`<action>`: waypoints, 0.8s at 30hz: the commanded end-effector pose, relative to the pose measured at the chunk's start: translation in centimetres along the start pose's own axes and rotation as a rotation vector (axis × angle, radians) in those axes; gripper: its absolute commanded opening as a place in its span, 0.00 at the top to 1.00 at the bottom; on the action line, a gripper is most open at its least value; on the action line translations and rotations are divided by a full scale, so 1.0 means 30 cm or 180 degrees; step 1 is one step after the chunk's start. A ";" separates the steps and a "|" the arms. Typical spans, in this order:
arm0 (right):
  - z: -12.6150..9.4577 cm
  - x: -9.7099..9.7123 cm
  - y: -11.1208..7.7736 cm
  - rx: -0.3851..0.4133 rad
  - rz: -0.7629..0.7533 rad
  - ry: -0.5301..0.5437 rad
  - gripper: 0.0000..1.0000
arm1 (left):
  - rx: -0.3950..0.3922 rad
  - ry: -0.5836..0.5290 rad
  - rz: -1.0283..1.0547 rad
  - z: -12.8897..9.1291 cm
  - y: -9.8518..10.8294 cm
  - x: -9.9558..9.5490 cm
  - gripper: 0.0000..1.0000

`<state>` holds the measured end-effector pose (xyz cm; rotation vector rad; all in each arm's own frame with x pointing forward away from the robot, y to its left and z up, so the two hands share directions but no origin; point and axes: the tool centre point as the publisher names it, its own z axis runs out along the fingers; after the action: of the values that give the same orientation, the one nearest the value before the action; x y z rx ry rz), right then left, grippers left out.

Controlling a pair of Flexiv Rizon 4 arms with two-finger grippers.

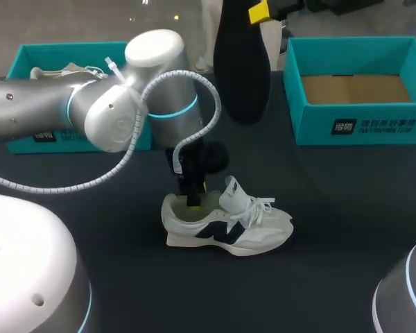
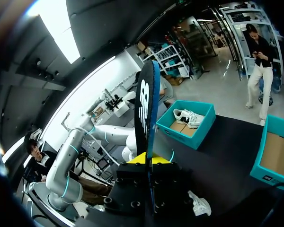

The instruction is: Take the shoe out of the shoebox, open the shoe tongue, remove and reinsert the insole, then place the shoe into the shoebox

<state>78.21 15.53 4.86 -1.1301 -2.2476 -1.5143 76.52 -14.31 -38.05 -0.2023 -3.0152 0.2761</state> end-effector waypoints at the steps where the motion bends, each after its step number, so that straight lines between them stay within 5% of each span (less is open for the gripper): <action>1: 0.006 0.000 0.005 0.0008 0.0006 -0.0007 1.00 | 0.0020 0.0070 0.0021 0.043 0.007 -0.009 1.00; 11: 0.006 0.000 0.005 0.0008 0.0006 -0.0007 1.00 | 0.0004 0.0090 0.0176 0.015 0.029 0.060 1.00; 24: -0.009 0.010 0.015 -0.0018 -0.0013 0.0007 1.00 | 0.0149 0.0329 0.0622 -0.036 0.038 0.055 1.00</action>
<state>78.24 15.50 5.09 -1.1255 -2.2458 -1.5261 74.68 -13.20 -37.68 -0.4502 -2.9265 0.3171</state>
